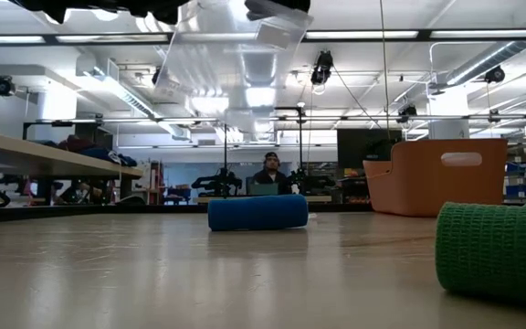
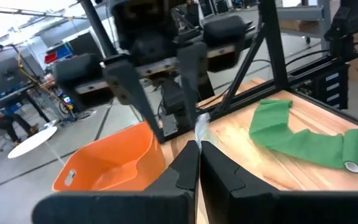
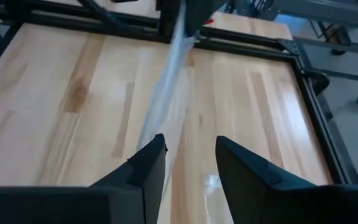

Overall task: Roll bandage
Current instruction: Put the blue rolled bandage into the zip lock

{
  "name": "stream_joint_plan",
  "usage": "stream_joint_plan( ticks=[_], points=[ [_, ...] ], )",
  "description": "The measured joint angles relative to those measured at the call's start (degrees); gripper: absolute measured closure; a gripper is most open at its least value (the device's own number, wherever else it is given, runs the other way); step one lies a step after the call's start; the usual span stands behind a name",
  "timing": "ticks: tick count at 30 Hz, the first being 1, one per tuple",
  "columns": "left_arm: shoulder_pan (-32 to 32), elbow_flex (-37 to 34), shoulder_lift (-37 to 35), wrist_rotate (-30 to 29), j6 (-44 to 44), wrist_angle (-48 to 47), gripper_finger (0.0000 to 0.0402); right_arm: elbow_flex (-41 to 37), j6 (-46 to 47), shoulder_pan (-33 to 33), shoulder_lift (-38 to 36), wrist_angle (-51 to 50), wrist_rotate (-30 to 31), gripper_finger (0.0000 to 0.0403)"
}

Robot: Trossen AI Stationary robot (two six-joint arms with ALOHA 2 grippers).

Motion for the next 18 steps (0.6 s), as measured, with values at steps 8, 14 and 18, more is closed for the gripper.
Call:
stream_joint_plan(
  ticks=[8,14,18],
  points=[
    [0.0,0.0,0.0,-0.4,0.0,-0.3,0.0401,0.0,0.5,0.3,-0.6,0.0,0.0,0.0280],
    [0.0,0.0,0.0,-0.4,-0.1,-0.4,0.0401,0.0,0.6,0.5,-2.1,0.0,0.0,0.0284],
    [0.0,0.0,0.0,-0.4,-0.2,-0.4,0.0401,0.0,0.6,0.9,-2.4,0.0,0.0,0.0278]
  ],
)
